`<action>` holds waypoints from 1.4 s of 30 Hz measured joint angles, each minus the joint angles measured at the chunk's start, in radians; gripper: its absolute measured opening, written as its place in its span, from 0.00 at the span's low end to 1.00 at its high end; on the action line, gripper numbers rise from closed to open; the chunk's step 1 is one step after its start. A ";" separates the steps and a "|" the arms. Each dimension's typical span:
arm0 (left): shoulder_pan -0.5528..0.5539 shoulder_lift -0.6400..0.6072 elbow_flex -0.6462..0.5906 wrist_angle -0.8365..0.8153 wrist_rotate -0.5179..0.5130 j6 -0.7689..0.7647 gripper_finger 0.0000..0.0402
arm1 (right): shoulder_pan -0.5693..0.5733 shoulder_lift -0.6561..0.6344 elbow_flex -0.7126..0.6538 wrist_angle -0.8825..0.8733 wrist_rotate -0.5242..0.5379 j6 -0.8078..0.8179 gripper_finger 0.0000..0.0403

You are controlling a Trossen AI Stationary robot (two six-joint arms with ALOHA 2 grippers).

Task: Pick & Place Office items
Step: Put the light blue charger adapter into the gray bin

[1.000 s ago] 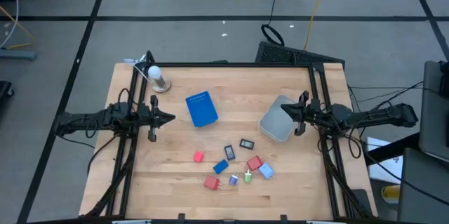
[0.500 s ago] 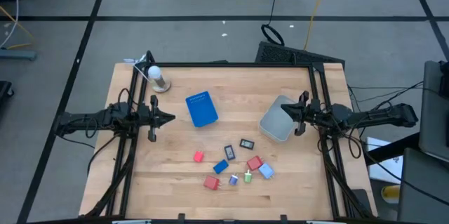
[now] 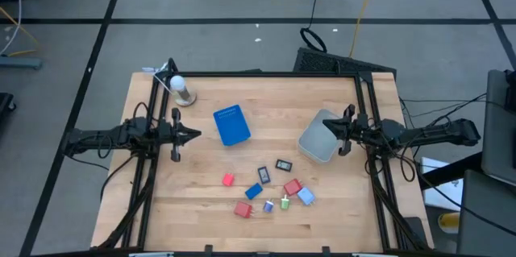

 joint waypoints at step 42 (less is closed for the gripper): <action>-0.052 0.090 0.000 0.267 0.101 -0.223 0.01 | 0.001 0.186 0.000 0.034 -0.225 0.129 0.01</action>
